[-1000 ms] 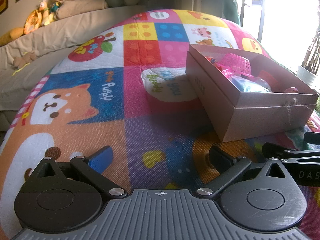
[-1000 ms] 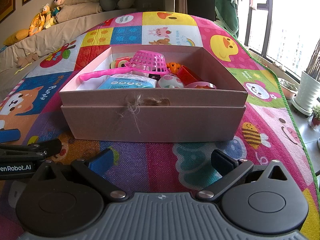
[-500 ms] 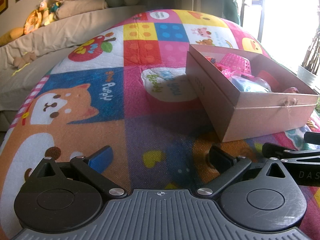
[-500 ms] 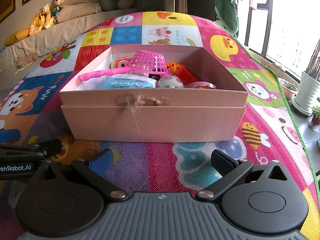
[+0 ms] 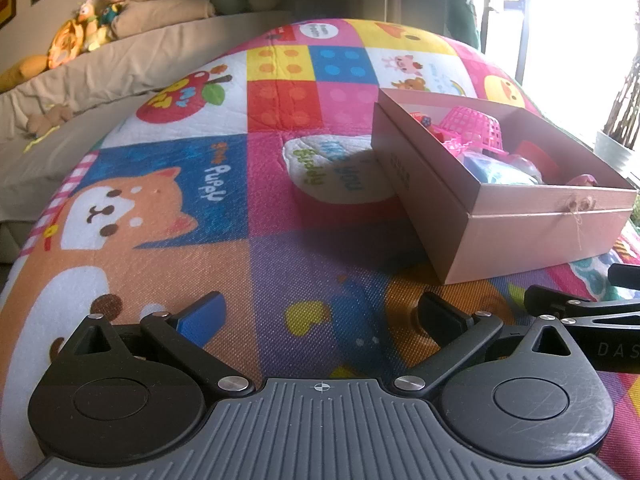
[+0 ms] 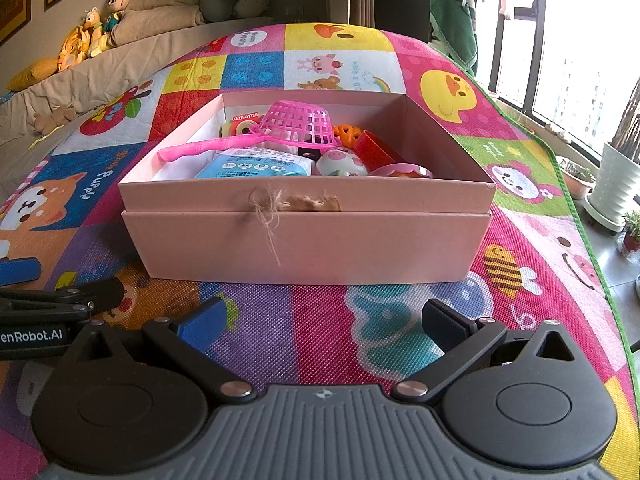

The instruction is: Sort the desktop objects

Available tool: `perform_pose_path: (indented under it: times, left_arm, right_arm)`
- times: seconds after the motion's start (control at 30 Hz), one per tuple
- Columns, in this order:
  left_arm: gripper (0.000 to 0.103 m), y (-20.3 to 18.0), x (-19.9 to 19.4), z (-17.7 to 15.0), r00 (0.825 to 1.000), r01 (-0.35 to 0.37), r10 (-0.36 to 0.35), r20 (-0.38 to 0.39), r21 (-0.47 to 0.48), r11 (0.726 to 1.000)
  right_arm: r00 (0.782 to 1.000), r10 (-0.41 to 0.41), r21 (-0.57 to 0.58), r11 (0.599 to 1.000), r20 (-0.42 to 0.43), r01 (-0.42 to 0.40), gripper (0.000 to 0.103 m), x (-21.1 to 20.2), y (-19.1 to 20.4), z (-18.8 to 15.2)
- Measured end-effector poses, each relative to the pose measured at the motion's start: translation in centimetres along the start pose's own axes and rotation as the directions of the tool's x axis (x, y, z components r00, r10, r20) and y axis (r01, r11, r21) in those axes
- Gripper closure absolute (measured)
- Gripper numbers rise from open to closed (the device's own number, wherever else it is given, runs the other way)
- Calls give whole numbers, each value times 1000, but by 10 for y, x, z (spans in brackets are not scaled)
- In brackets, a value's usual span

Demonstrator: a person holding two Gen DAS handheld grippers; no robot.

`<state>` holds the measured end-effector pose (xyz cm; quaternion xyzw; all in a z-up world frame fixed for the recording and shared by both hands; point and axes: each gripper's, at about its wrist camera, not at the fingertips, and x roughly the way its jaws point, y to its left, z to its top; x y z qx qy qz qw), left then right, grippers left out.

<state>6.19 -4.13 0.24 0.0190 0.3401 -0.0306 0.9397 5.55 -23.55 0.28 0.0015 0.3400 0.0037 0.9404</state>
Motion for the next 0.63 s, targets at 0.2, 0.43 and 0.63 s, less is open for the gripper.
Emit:
perform_pose_path:
  times: [0.2, 0.43, 0.63]
  left_arm:
    - [0, 3, 1, 0, 1000, 5, -5, -1, -5, 1000]
    - [0, 2, -3, 0, 1000, 19, -19, -17, 17, 1000]
    - [0, 3, -2, 2, 999, 34, -34, -25, 20, 999]
  right_arm:
    - [1000, 0, 0, 1000, 0, 0, 0, 0, 0, 0]
    - [1000, 2, 2, 1000, 1, -2, 0, -1, -3, -1]
    - [1000, 1, -1, 1000, 0, -1, 0, -1, -2, -1]
